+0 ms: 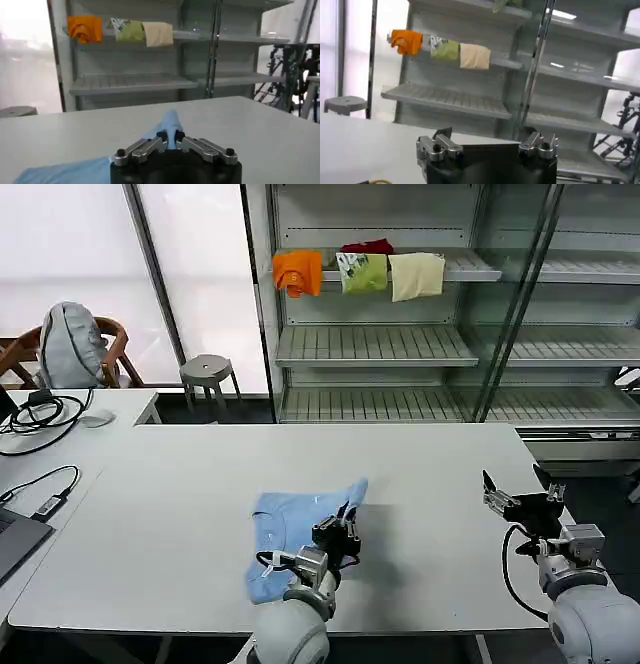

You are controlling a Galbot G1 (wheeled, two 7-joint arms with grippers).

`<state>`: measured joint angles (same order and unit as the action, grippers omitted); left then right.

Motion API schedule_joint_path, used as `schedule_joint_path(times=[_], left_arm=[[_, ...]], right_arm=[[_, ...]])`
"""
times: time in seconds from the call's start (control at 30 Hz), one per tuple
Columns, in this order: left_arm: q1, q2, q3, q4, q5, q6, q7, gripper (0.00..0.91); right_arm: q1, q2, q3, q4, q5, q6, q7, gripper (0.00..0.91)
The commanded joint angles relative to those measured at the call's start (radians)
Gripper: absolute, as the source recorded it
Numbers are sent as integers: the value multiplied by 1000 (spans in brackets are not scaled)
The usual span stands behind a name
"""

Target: Fold and organize the clothes.

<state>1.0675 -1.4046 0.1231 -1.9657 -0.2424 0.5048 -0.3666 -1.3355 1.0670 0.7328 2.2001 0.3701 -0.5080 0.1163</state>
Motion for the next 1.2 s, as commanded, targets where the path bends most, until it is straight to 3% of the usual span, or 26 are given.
schedule_joint_path(times=[0.03,0.33,0.53,0.73,0.9,1.03,1.2], left_arm=[[-67,-57,61,117,-28,-51,16,907],[-49,-98,103,61,-115,-123,85,907],[-42,-53,56,3,-132,-127,122,907],[-2,137,-238,-89,-101,-159,216,907],[117,304,-537,-74,-50,-320,338,907],[170,338,-675,-3,19,-433,378,907],[212,320,-732,25,19,-483,378,907]], right_arm=[[48,-58,39,-33,47,48,10,907],[99,-64,17,-87,36,47,15,907],[107,-61,15,-88,23,44,8,907],[131,-39,-22,-98,-18,55,-11,907],[172,22,-111,-130,-84,98,-26,907],[211,52,-190,-169,-140,112,-21,907],[249,87,-260,-215,-168,134,-1,907]])
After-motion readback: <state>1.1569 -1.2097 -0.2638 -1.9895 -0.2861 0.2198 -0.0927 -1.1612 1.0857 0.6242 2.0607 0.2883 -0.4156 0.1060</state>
